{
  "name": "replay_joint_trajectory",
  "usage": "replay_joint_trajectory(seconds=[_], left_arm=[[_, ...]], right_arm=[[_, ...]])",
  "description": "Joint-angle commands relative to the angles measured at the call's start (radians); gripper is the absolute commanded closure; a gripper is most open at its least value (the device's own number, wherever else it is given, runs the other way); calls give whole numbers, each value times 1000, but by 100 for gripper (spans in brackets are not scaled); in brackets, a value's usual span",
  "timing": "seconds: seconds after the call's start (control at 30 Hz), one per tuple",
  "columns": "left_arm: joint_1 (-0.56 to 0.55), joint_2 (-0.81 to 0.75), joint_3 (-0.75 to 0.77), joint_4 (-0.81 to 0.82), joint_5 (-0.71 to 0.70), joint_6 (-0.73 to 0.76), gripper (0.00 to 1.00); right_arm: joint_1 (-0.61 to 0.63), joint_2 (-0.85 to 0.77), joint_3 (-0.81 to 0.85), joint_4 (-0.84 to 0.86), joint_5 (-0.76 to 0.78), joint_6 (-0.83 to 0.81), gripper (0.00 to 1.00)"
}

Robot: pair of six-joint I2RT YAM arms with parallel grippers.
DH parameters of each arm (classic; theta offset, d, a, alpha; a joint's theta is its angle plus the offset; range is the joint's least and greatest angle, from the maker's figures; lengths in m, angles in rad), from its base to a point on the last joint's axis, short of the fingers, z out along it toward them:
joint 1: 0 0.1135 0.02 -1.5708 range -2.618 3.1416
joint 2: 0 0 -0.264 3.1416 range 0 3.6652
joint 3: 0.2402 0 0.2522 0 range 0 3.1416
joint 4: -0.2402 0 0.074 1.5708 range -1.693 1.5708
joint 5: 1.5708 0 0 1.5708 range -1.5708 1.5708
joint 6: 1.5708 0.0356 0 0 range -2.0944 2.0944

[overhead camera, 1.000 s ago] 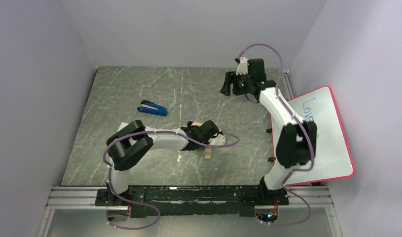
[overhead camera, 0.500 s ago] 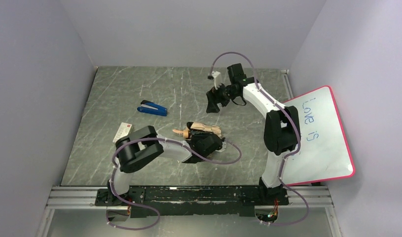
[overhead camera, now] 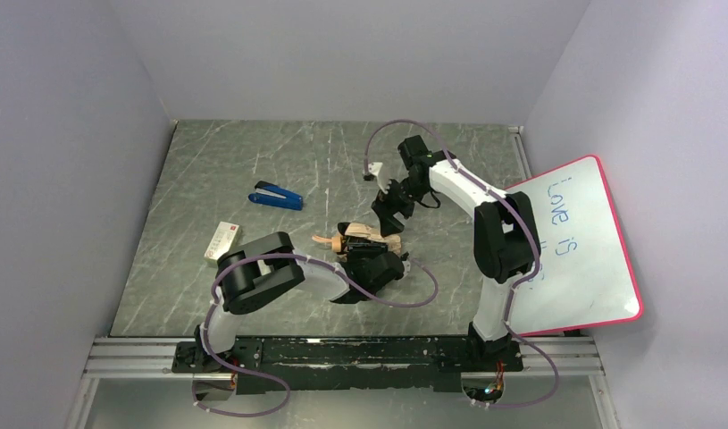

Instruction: Put away the umbrella

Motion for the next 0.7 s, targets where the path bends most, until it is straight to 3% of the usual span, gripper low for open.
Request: replay_joint_trajectory(seconds=[0.0,0.33,0.6,0.67], left_arm=[[4,111,-82,-218,147,-21,95],[3,105,-77,-223,158,-17,95],[3,62,-68,-226,182,-25,95],[3,42,-64,-224,186,-28,85]], right_arm=[[26,-25,-31,-22,4,-65,14],[71,73,-20,-42,93,-29,27],[88,78,-43,-8,168,23,59],[91,58,-67,26,174,40,66]])
